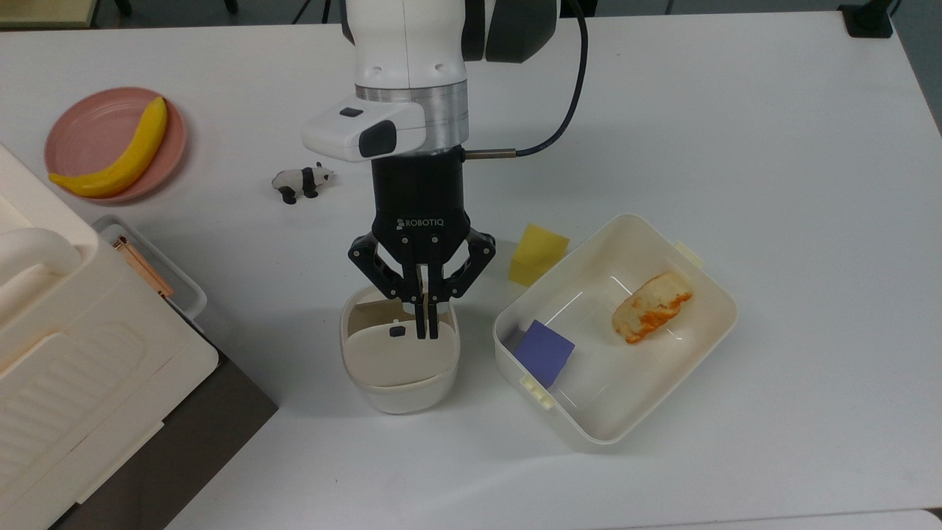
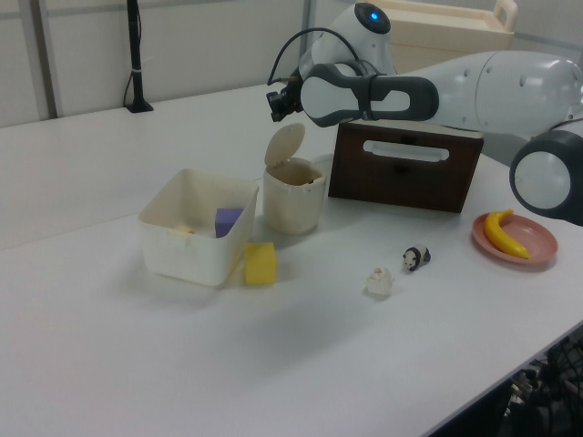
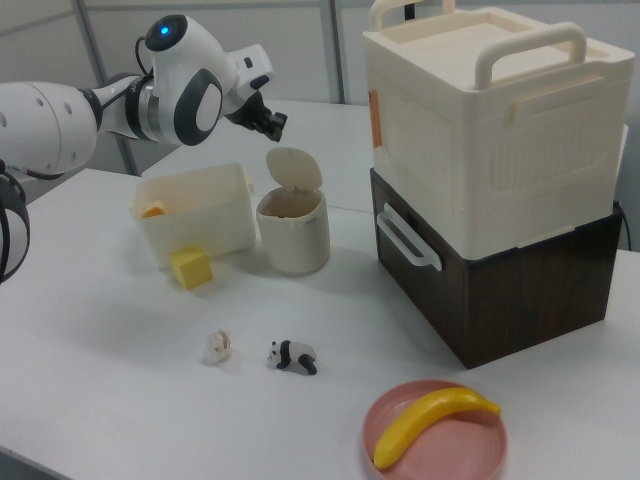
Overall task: Close the trash can
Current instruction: 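Push the flip lid down onto the trash can with the gripper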
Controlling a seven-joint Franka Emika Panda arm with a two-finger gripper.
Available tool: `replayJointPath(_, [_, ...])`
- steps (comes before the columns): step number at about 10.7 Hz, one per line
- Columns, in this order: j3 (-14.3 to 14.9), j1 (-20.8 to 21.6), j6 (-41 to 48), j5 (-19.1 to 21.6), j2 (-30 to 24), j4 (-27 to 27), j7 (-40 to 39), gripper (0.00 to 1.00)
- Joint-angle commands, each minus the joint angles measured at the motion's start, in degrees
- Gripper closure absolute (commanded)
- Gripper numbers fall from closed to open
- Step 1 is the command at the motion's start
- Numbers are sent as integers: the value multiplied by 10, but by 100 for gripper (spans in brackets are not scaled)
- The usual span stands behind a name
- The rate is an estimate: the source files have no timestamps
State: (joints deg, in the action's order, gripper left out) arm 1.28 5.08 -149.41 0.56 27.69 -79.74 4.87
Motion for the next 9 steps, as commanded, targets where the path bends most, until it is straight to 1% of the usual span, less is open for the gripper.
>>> replayJointPath(1, [7,5,132,-11,-20,-12,-11,91])
replayJointPath(3, [7,2,239,-2,-28,-9,-52,92])
replayJointPath(4, [7,3,270,-2,-31,-9,-53,94])
replayJointPath(5, [7,5,285,-2,-31,-11,-50,95])
replayJointPath(7, [6,7,282,-6,-7,-14,-50,95])
replayJointPath(9, [7,6,281,-8,-2,-15,-50,95])
